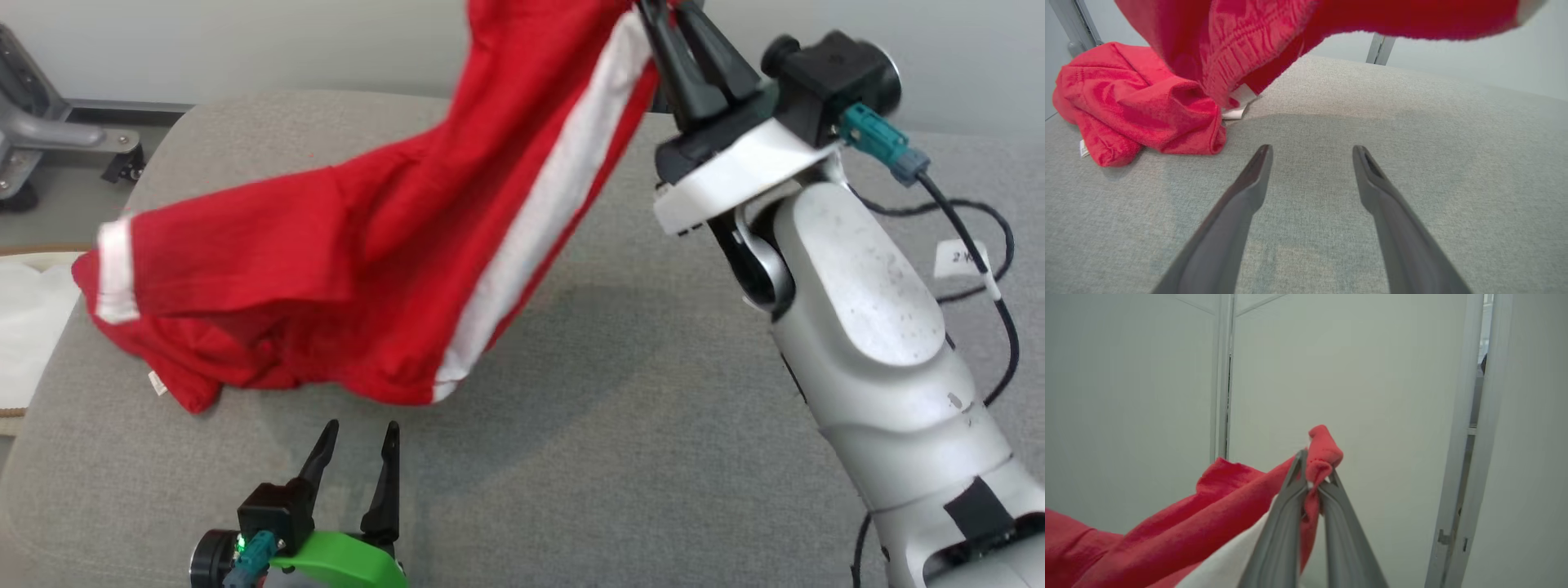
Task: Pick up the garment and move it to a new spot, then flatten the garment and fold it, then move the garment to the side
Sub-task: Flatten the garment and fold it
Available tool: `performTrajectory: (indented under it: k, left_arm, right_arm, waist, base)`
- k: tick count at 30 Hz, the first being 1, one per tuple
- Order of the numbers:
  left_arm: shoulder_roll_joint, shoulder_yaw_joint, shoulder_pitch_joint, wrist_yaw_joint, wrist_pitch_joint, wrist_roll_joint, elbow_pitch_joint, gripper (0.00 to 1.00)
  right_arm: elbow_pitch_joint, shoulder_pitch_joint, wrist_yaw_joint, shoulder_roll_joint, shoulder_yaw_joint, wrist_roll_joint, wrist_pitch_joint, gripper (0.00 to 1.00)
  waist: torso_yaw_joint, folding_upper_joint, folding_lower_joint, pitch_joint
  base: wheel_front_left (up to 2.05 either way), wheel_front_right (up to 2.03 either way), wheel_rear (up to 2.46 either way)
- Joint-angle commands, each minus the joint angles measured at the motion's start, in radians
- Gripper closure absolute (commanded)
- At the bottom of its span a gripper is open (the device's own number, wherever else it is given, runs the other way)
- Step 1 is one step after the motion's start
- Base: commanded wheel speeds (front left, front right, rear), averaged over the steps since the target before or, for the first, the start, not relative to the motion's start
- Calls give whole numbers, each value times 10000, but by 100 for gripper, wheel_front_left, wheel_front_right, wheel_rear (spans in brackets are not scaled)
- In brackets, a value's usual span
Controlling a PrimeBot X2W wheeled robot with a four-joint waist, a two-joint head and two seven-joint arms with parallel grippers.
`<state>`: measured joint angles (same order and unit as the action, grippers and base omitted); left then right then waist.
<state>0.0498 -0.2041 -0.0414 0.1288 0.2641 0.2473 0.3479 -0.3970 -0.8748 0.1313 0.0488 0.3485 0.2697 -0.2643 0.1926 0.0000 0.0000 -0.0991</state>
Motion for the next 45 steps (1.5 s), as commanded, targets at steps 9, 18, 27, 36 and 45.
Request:
performTrajectory:
  k: [9,18,27,36,45]
  left_arm:
    - [25,-328,-623,33,5,-18,-154,0]
    - [26,-583,-774,33,5,-27,-140,0]
    - [28,-748,-816,33,5,4,-80,0]
    - [26,-685,-672,33,5,17,-42,0]
    - [26,-791,-729,33,5,147,-48,0]
  right_arm:
    - [-1776,2794,-10,807,-3351,-1761,-2,100]
    - [-1859,3971,-10,812,-5036,-2969,-2,0]
    - [-532,4510,-9,608,-3923,-3344,-3,0]
    - [266,4579,-10,835,-87,-2400,-2,0]
    - [-859,3859,-10,1052,3258,-1178,-2,0]
  waist:
    - [-879,0,0,-713]
    - [-1212,0,0,-740]
    - [-1300,0,0,-629]
    - [-1061,0,0,-578]
    - [-536,0,0,-655]
  base:
    - [0,0,0]
    - [0,0,0]
    - [0,0,0]
    - [0,0,0]
    - [0,0,0]
